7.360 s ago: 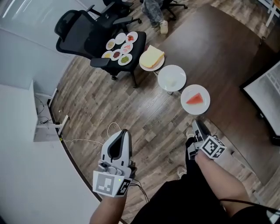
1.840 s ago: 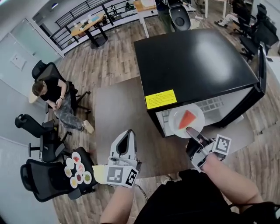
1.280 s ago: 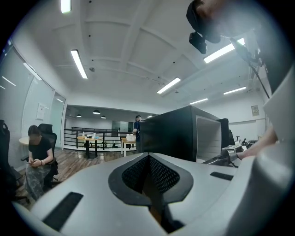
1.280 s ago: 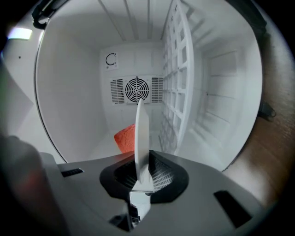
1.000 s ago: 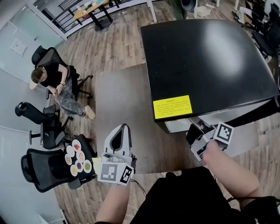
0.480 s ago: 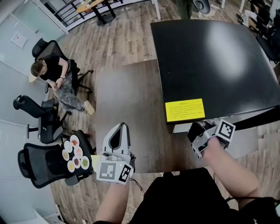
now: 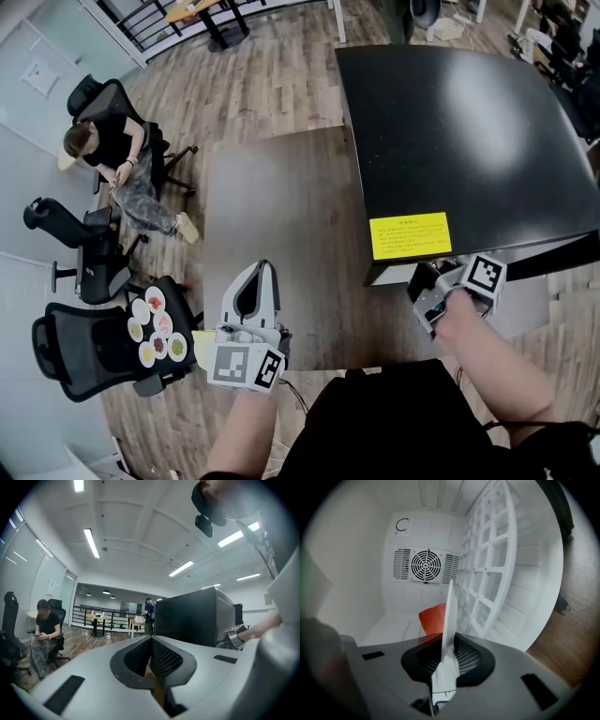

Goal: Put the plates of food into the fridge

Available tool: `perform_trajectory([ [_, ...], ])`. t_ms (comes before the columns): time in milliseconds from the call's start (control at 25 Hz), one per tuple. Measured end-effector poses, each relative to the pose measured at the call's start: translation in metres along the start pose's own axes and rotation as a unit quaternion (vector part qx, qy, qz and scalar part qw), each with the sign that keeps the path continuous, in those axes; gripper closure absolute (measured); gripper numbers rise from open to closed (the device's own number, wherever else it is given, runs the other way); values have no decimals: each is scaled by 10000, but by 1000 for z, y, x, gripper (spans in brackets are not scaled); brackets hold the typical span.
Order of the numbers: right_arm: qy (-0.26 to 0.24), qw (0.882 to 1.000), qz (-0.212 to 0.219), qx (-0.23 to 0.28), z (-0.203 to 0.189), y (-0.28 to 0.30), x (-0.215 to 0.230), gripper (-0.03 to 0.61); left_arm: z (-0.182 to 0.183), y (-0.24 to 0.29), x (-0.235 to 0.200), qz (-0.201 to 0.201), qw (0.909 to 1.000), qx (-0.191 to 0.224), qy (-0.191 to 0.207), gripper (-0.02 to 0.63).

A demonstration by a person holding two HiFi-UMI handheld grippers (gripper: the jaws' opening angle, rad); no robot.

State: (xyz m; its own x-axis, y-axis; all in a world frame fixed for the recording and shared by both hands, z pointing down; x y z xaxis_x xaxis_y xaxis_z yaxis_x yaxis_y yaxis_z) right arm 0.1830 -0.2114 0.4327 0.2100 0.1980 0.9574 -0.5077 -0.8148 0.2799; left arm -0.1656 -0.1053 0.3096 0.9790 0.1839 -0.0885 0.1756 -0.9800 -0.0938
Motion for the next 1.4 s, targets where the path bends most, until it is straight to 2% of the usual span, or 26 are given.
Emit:
perform_trajectory([
  [80, -364, 9986, -356, -124, 0, -2, -4, 538, 1, 0, -2, 11, 10000, 16, -15, 609],
  [160, -709, 9946, -712, -277, -2, -5, -9, 485, 2, -1, -5, 23, 10000, 35, -23, 609],
  [240, -836, 9926, -795, -378, -7, -6, -13, 460, 3, -3, -6, 22, 10000, 49, -18, 609],
  [440, -822, 9948, -420, -433, -13, -2, -15, 457, 8, -3, -7, 5, 10000, 74, 12, 609],
  [840, -1057, 9911, -540, -604, -24, -9, -17, 410, 14, -6, -4, -69, 9999, 61, 116, 609],
  [1040, -807, 9928, -584, -661, -27, -8, 0, 371, 19, -9, 0, -79, 9998, 47, 197, 609],
  [1400, -1165, 9924, 209, -341, -23, -5, 14, 373, 27, -15, 7, -22, 9995, 29, 317, 609],
])
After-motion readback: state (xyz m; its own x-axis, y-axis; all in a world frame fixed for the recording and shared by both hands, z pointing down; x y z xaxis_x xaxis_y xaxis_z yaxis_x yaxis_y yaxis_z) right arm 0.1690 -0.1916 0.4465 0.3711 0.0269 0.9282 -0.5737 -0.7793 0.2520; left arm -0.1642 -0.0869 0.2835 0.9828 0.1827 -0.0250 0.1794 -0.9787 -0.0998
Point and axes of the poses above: the fingertips, and each gripper's own axes: y forward along the fingers, x to its right, z out of its top, the point moved 10 cm from there along -y, backward along the fingers, and after that the axes turned 11 degrees about x, right-handed, at the moved point
